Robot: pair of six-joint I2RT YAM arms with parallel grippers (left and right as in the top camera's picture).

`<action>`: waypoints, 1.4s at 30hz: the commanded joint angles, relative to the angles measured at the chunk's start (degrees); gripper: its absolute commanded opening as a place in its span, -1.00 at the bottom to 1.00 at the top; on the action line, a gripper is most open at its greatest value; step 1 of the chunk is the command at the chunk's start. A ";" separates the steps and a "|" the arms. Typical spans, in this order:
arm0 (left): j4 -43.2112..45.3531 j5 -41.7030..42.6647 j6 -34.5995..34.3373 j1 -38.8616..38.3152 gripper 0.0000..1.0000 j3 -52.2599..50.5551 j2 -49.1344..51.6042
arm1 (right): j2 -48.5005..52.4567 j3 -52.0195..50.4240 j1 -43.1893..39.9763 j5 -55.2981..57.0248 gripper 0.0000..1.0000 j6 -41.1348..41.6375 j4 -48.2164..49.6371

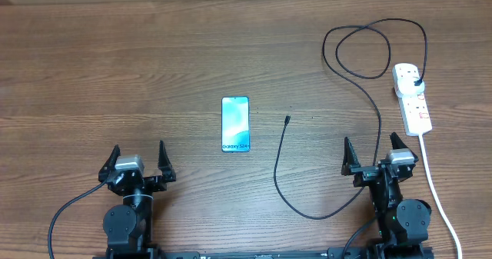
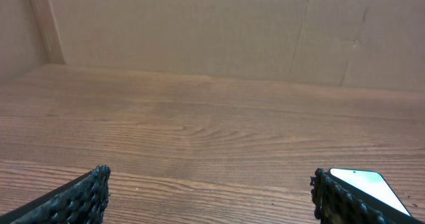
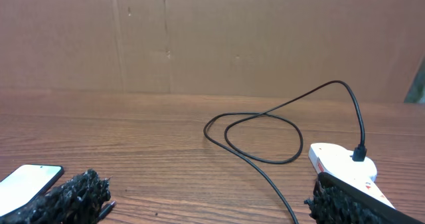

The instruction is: Plug charger to phone and switch on socket

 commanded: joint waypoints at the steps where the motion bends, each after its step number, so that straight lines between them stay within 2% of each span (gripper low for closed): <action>1: 0.02 0.28 0.87 0.26 0.99 -0.20 -0.61 | -0.46 -0.61 -0.37 0.11 0.99 -0.09 0.33; 27: 0.76 0.76 0.42 0.26 0.99 -0.20 -0.61 | -0.46 -0.61 -0.37 0.11 1.00 -0.09 0.33; 32: 4.81 17.29 -14.62 0.26 0.99 -0.20 -0.61 | -0.46 -0.61 -0.37 0.11 1.00 -0.09 0.35; 34: 5.27 20.02 -18.84 0.26 0.99 -0.20 -0.61 | -0.46 -0.61 -0.37 0.11 1.00 -0.09 0.33; 36: 8.22 20.00 -22.03 0.26 0.99 -0.20 -0.61 | -0.46 -0.61 -0.37 0.11 1.00 -0.09 0.33; 38: 17.29 20.04 -24.35 0.26 1.00 -0.20 -0.61 | -0.46 -0.61 -0.37 0.09 1.00 -0.09 0.33; 42: 33.16 19.80 -24.72 0.26 0.99 -0.20 -0.61 | -0.46 -0.61 -0.37 0.09 1.00 -0.09 0.33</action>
